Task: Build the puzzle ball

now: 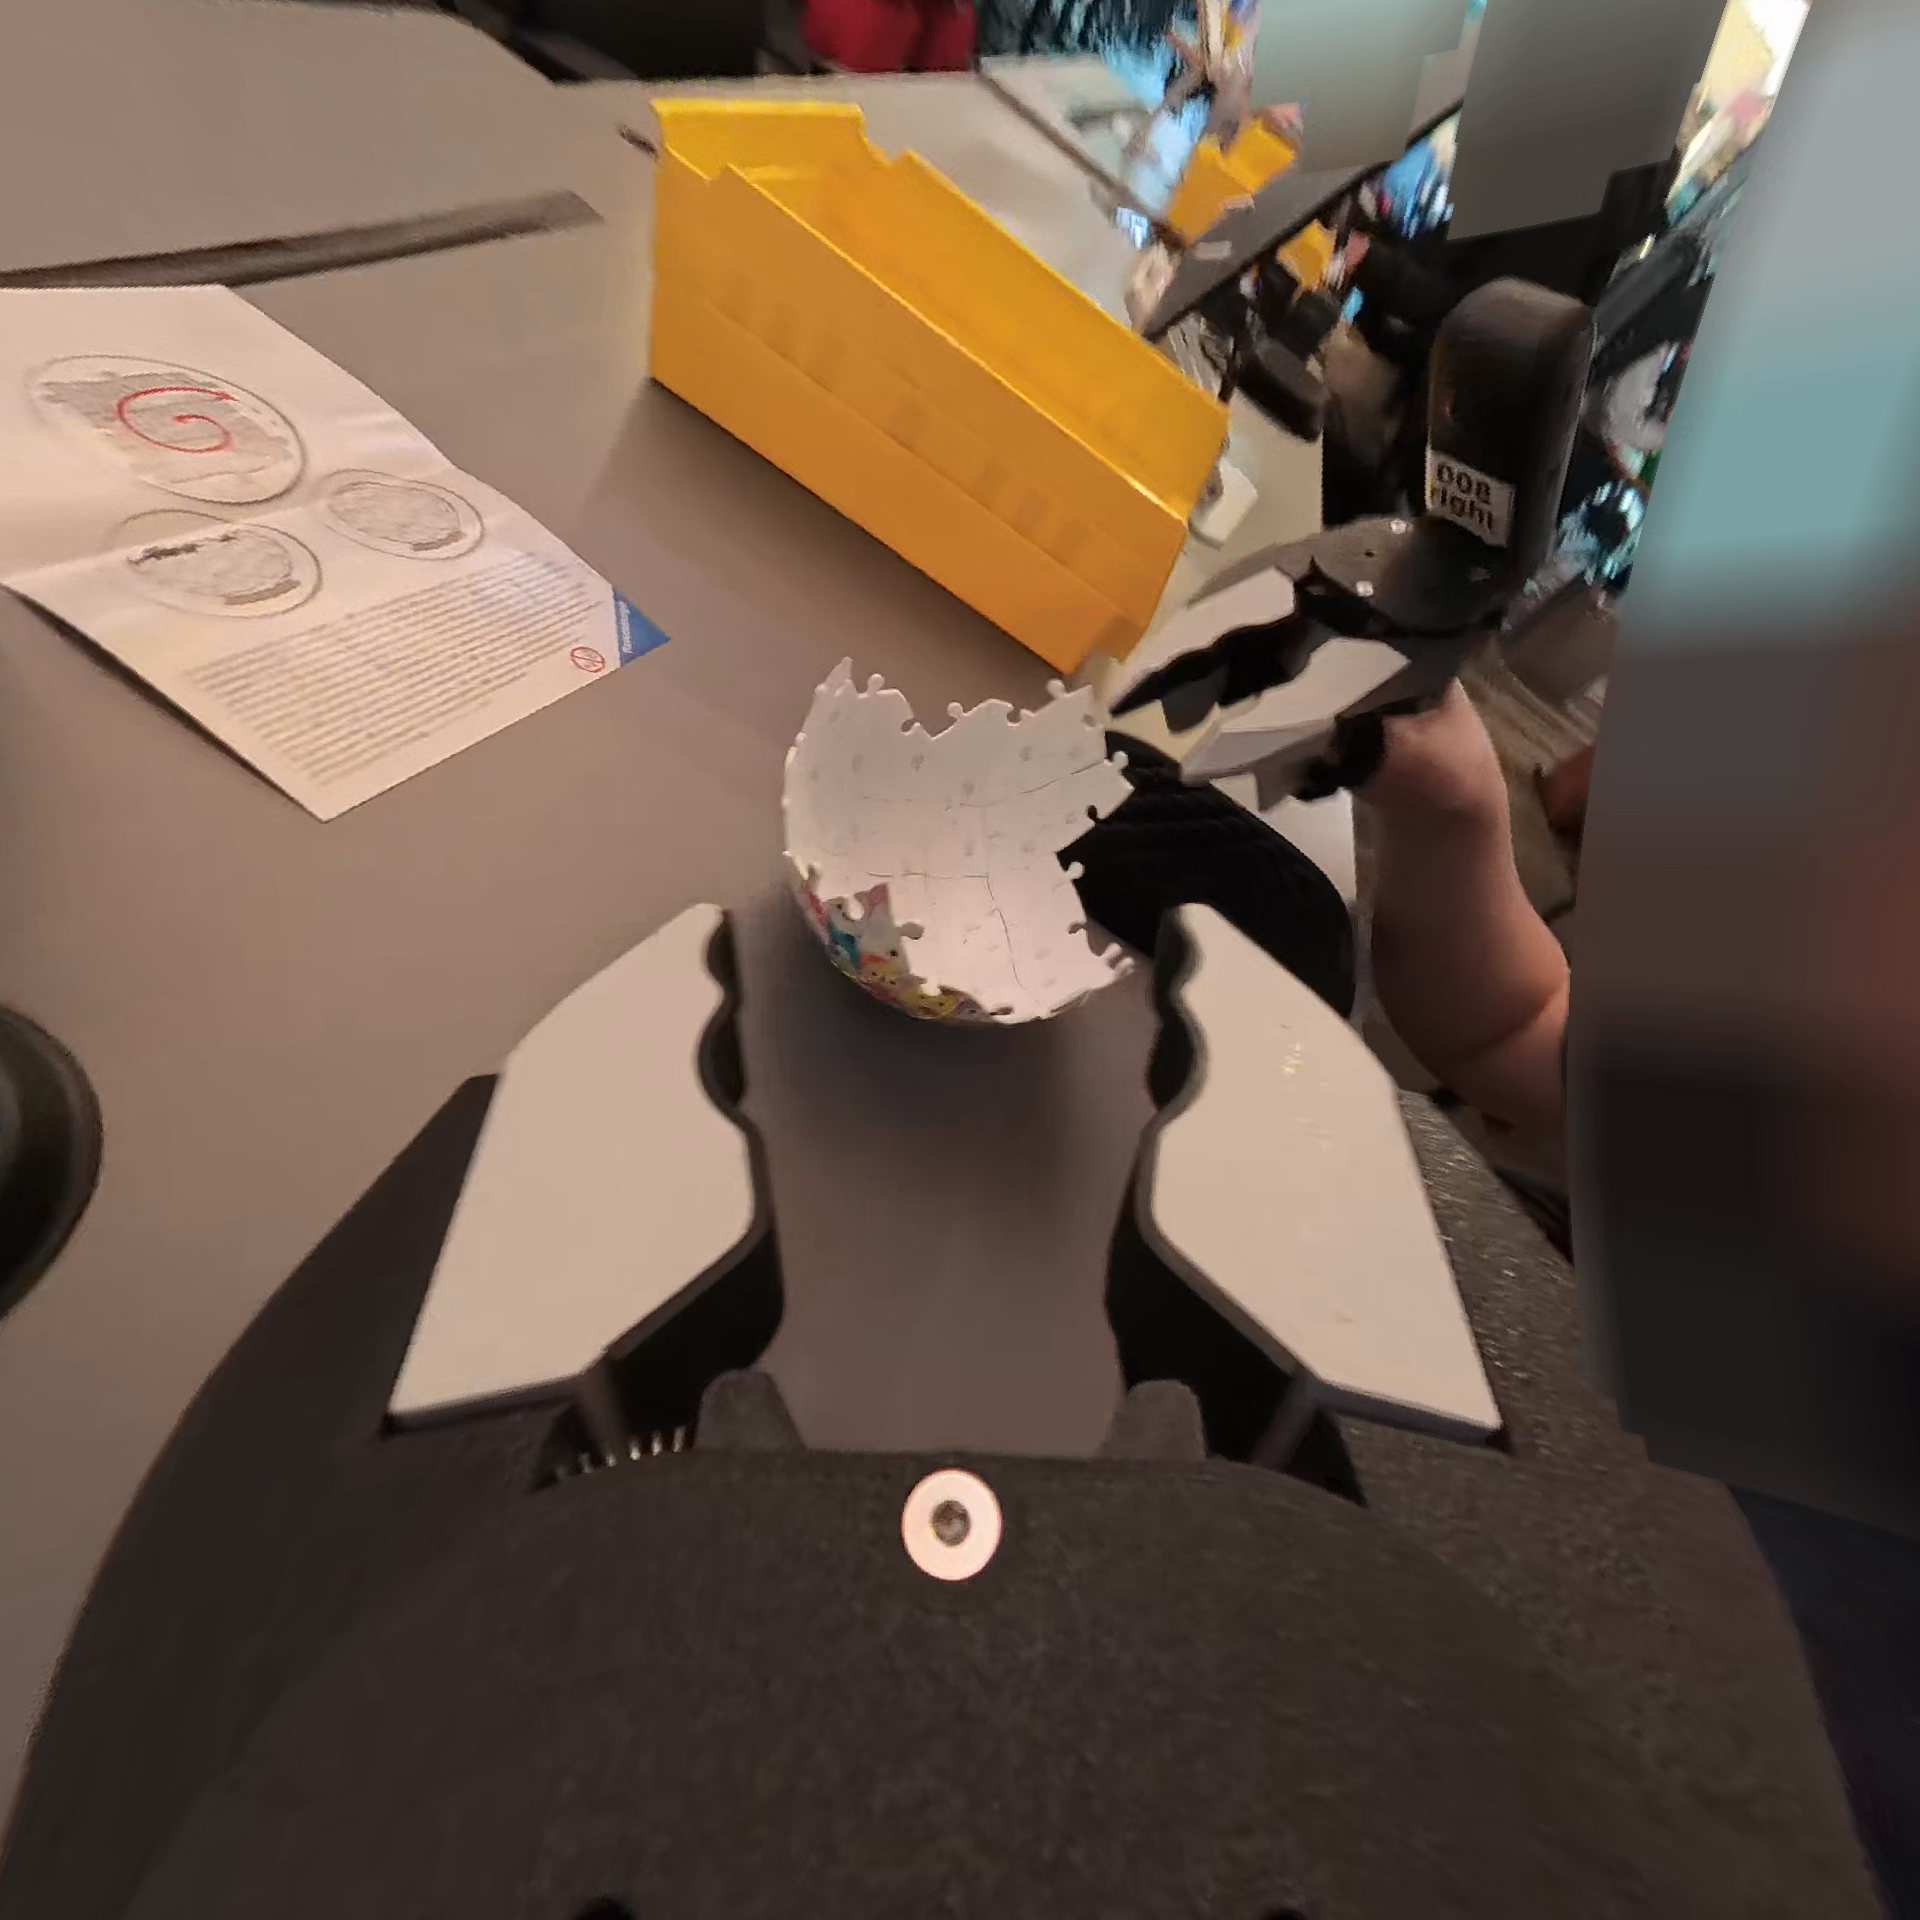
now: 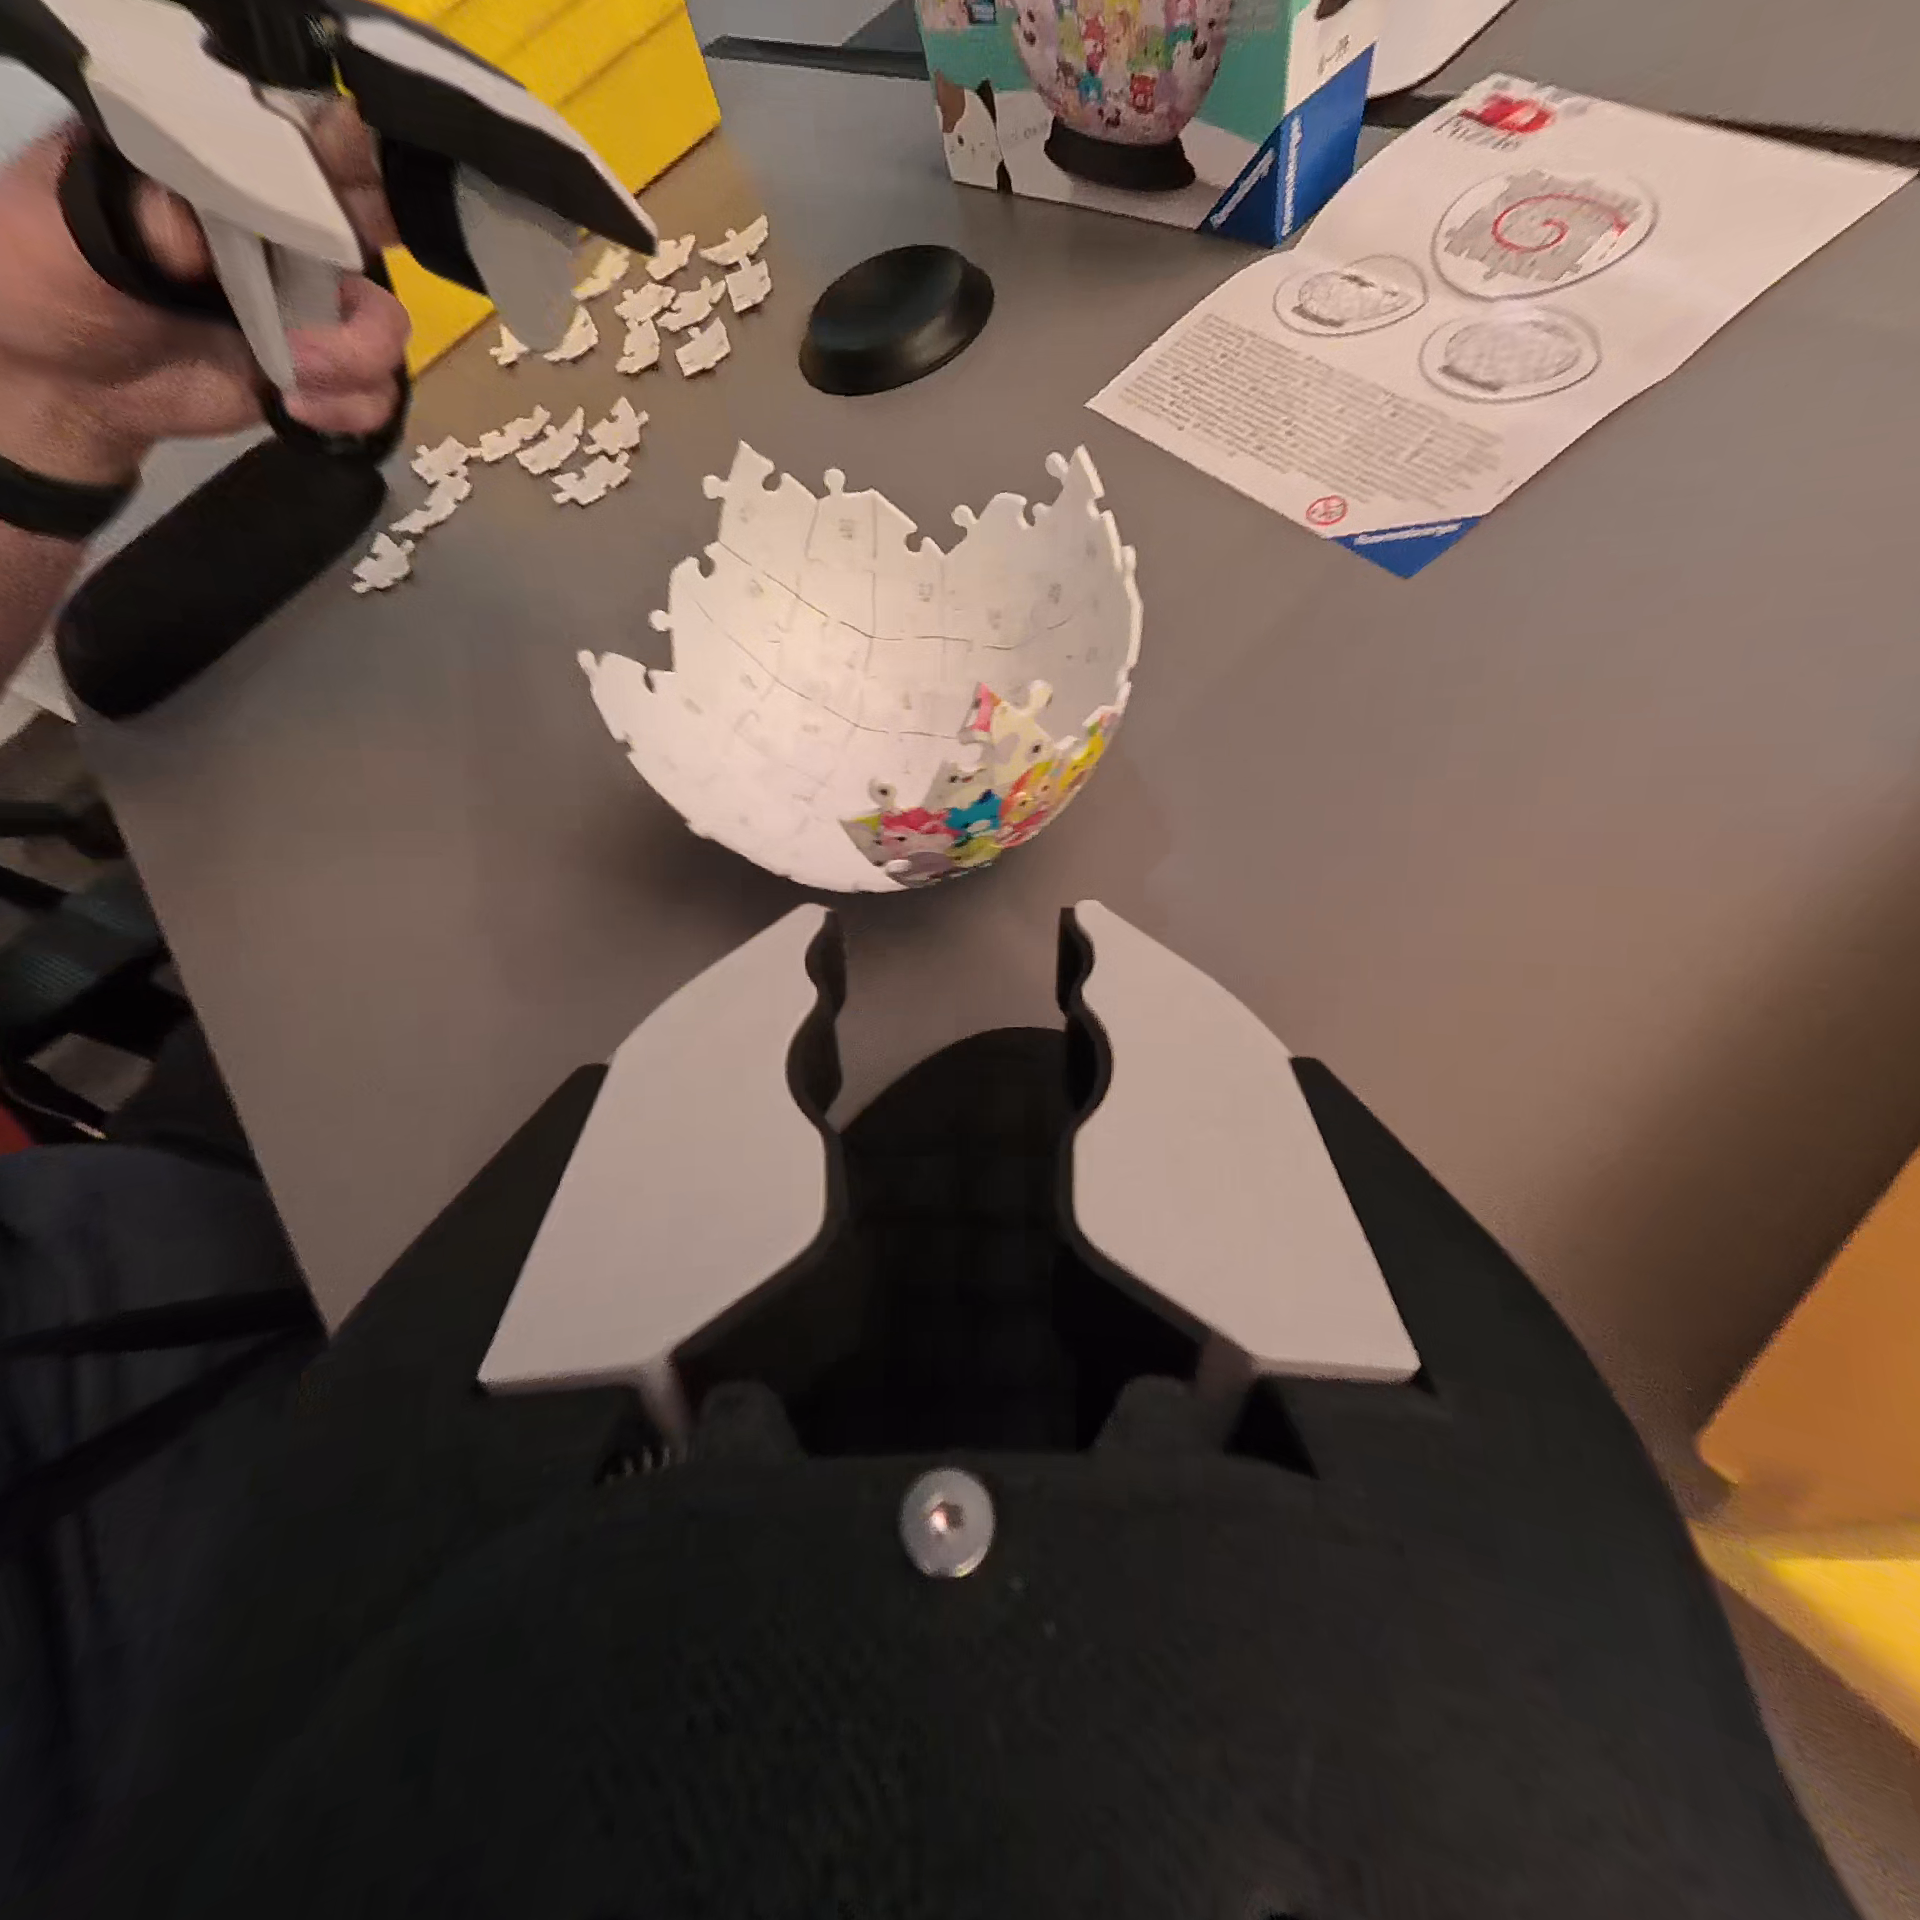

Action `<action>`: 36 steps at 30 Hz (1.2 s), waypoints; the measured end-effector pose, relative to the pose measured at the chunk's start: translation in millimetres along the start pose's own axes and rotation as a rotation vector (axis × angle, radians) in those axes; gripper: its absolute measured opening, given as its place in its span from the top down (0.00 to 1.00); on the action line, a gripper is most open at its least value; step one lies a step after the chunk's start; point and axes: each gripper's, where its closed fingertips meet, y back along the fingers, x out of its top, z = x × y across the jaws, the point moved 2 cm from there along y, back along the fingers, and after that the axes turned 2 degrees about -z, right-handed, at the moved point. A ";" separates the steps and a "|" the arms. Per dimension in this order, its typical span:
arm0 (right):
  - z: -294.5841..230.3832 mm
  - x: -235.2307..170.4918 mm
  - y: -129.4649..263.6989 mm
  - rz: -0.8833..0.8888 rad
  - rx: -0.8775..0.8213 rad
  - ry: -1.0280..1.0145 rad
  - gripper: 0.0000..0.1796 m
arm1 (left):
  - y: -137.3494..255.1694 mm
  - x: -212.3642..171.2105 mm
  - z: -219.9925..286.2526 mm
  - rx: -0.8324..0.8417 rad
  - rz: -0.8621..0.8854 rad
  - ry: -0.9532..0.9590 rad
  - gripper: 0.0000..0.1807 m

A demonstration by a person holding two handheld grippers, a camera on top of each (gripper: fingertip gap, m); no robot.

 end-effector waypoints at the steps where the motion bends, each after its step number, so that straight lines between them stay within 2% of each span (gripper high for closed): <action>1: -4.1 -0.6 -3.7 -0.011 0.007 -0.014 0.76 | -0.9 -2.1 -0.3 -0.021 0.023 0.005 0.55; 6: -10.0 -11.9 -29.2 -0.135 -0.027 -0.099 0.68 | -15.8 -8.4 -0.9 -0.194 0.065 0.053 0.53; 10: -8.8 -9.1 -39.8 -0.112 -0.005 -0.218 0.67 | -33.6 -12.7 -5.2 -0.223 0.006 0.049 0.46; 14: -9.3 -9.0 -49.3 -0.114 0.032 -0.297 0.67 | -43.1 -15.5 -12.6 -0.245 -0.039 0.056 0.45; 21: -6.7 -7.1 -60.2 -0.152 0.000 -0.290 0.67 | -42.1 -36.2 -6.1 -0.336 -0.090 0.124 0.44; 36: -23.8 10.1 -102.3 -0.260 0.183 -0.254 0.68 | -17.5 -81.1 25.9 -0.400 -0.194 0.128 0.45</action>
